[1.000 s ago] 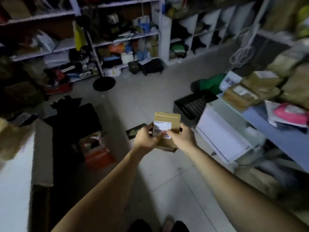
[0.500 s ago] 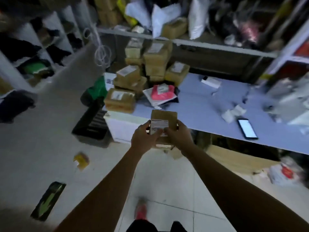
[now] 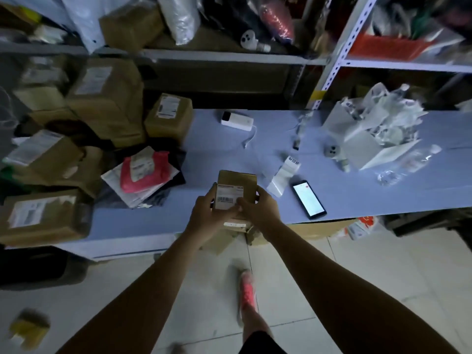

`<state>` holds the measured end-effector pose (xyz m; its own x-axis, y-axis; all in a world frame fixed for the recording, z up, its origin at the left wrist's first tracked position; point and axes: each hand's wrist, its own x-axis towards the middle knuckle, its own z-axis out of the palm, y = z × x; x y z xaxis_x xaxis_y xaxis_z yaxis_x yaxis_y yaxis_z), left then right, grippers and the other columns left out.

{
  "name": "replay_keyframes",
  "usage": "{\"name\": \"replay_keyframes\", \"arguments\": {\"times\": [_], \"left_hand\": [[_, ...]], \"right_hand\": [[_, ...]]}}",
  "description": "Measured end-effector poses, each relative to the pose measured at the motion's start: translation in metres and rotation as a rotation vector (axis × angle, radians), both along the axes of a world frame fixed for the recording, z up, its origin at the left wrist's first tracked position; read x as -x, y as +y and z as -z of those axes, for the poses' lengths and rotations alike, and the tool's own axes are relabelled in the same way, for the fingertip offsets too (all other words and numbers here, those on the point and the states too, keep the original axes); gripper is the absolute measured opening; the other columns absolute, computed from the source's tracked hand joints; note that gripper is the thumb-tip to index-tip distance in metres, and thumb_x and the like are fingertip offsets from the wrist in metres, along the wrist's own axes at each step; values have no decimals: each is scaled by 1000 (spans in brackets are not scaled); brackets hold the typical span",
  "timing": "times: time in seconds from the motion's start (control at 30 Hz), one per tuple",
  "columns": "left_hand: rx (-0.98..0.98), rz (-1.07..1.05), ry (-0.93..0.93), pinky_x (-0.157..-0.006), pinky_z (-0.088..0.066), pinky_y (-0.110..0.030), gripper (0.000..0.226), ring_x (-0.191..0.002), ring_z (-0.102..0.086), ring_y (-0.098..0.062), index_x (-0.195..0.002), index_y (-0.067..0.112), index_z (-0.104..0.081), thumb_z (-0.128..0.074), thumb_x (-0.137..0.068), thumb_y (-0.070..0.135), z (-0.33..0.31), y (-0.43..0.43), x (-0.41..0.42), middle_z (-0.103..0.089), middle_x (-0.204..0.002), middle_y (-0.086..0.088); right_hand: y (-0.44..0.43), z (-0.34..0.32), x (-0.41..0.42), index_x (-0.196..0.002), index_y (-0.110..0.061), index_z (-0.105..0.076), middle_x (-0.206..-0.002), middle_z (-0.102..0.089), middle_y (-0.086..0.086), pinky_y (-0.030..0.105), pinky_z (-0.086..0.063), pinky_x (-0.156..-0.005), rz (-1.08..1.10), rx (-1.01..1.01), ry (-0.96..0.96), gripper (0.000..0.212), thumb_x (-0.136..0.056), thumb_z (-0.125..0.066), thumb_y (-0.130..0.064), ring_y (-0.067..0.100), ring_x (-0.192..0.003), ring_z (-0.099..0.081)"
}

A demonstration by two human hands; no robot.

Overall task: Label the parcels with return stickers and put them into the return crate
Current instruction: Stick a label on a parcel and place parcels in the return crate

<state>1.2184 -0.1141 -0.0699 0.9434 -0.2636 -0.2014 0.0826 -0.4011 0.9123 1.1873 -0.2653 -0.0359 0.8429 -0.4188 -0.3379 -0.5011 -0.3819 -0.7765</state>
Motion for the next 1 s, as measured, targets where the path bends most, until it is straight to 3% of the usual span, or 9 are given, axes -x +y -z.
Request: {"name": "replay_keyframes", "arguments": {"times": [0.17, 0.4, 0.5, 0.57, 0.67, 0.73, 0.83, 0.9, 1.0], "left_hand": [[41, -67, 100, -81, -53, -14, 54, -97, -65, 11, -116, 62, -55, -84, -81, 34, 31, -53, -53, -69, -104, 32], [-9, -158, 241, -105, -50, -31, 93, -117, -57, 9, -144, 56, -41, -87, -64, 57, 80, -79, -92, -61, -121, 40], [-35, -154, 246, -94, -42, -8, 86, -107, -49, 26, -142, 59, -39, -87, -74, 41, 81, -83, -102, -52, -112, 55], [-20, -124, 267, -87, -40, 1, 84, -111, -50, 20, -147, 48, -38, -84, -81, 26, 80, -83, -110, -53, -119, 48], [-23, -75, 283, -108, -47, -31, 90, -126, -55, -2, -149, 48, -39, -88, -75, 37, 80, -80, -118, -59, -134, 27], [-2, -65, 299, -108, -48, -46, 95, -126, -58, -8, -146, 51, -41, -90, -64, 49, 81, -77, -120, -63, -132, 22], [20, -103, 324, -102, -52, -48, 94, -117, -64, -10, -136, 59, -45, -90, -54, 55, 86, -74, -126, -69, -121, 20], [62, -159, 324, -98, -55, -49, 93, -112, -67, -11, -132, 57, -50, -93, -49, 54, 91, -71, -128, -71, -118, 17], [100, -249, 305, -91, -58, -46, 90, -109, -68, -12, -121, 51, -54, -97, -42, 47, 94, -70, -128, -72, -113, 17]], "right_hand": [[-57, 44, -77, -138, -28, -56, -118, -71, 1, 46, -57, -92, -94, 3, 78, 58, -83, -70, -38, 26, -107, -67], [-89, 83, -126, -124, -19, -60, -113, -71, 7, 49, -59, -84, -133, -9, 189, 49, -79, -72, -32, 32, -104, -67], [-94, 91, -135, -119, -18, -63, -109, -73, 6, 48, -59, -83, -137, 11, 193, 49, -75, -73, -38, 30, -102, -68], [-95, 88, -141, -117, -15, -66, -109, -74, 6, 43, -58, -86, -164, 39, 192, 46, -78, -75, -38, 28, -102, -69], [-100, 84, -150, -118, -12, -67, -112, -73, 8, 38, -57, -86, -238, 104, 240, 45, -84, -75, -40, 27, -103, -68], [-108, 76, -153, -118, -12, -69, -110, -75, 6, 37, -58, -85, -233, 130, 239, 46, -86, -74, -44, 24, -100, -70], [-136, 58, -149, -120, -13, -70, -104, -76, 3, 28, -54, -80, -4, 89, 105, 32, -93, -69, -31, 18, -92, -71], [-165, 58, -141, -111, -11, -73, -100, -75, 9, 28, -49, -81, 146, 197, 76, 24, -90, -67, -20, 27, -97, -68], [-208, 82, -126, -122, -11, -64, -118, -64, 16, 41, -46, -95, 168, 314, 269, 44, -84, -73, -30, 38, -117, -56]]}}
